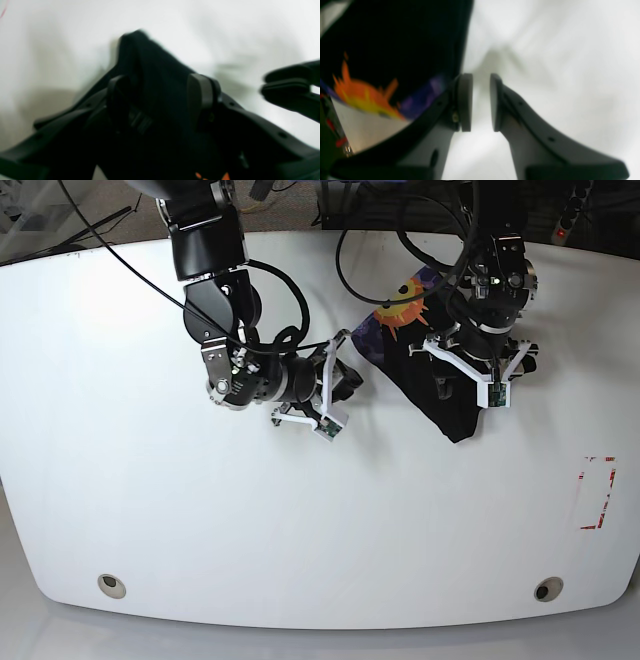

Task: Fold the T-shirt properly
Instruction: 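Carry the bundle with the left gripper toward the red taped square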

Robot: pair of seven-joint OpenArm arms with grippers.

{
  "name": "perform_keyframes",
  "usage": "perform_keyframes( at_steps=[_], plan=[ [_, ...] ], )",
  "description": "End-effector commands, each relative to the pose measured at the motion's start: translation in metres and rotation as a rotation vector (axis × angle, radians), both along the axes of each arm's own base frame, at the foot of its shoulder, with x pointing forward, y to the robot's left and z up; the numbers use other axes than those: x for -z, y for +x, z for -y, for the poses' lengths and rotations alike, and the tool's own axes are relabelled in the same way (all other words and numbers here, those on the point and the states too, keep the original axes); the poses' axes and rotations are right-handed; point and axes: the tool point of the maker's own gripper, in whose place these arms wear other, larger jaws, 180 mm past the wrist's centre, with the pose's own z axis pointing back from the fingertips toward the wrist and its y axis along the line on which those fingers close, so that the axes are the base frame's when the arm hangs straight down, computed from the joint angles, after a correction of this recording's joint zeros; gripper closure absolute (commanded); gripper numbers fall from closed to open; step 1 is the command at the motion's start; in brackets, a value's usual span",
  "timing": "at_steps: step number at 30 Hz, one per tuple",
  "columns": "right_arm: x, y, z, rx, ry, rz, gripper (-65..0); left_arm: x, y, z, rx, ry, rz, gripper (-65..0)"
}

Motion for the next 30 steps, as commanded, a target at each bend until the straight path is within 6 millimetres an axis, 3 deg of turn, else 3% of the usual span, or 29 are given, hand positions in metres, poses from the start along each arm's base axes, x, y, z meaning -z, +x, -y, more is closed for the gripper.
perform_keyframes(
  at_steps=[1,7,11,14,21,25,30],
  plan=[
    [-0.016,0.018,0.010,0.035,0.028,0.049,-10.9,-0.018,0.007,0.001,-0.053,-0.035,0.095,-33.8],
    [-0.015,0.027,0.034,0.095,0.014,0.050,-10.9,-0.007,-0.001,0.015,-0.090,-0.073,0.071,-34.6],
    [-0.015,0.029,0.039,0.104,0.010,0.052,-10.9,0.012,-0.009,0.020,-0.147,-0.097,0.013,-39.6],
    [-0.015,0.030,0.040,0.104,0.008,0.055,-10.9,0.026,-0.014,0.016,-0.194,-0.102,-0.031,-39.9],
    [-0.017,0.030,0.040,0.103,0.008,0.059,-10.9,0.097,-0.039,0.020,-0.178,-0.081,-0.230,-40.0],
    [-0.023,0.031,0.039,0.101,0.010,0.081,-10.9,0.103,-0.034,-0.006,-0.083,0.021,-0.241,-40.0],
    [-0.031,0.032,0.037,0.099,0.016,0.108,-10.9,0.110,-0.039,-0.057,0.124,0.179,-0.284,-40.0]
  ],
)
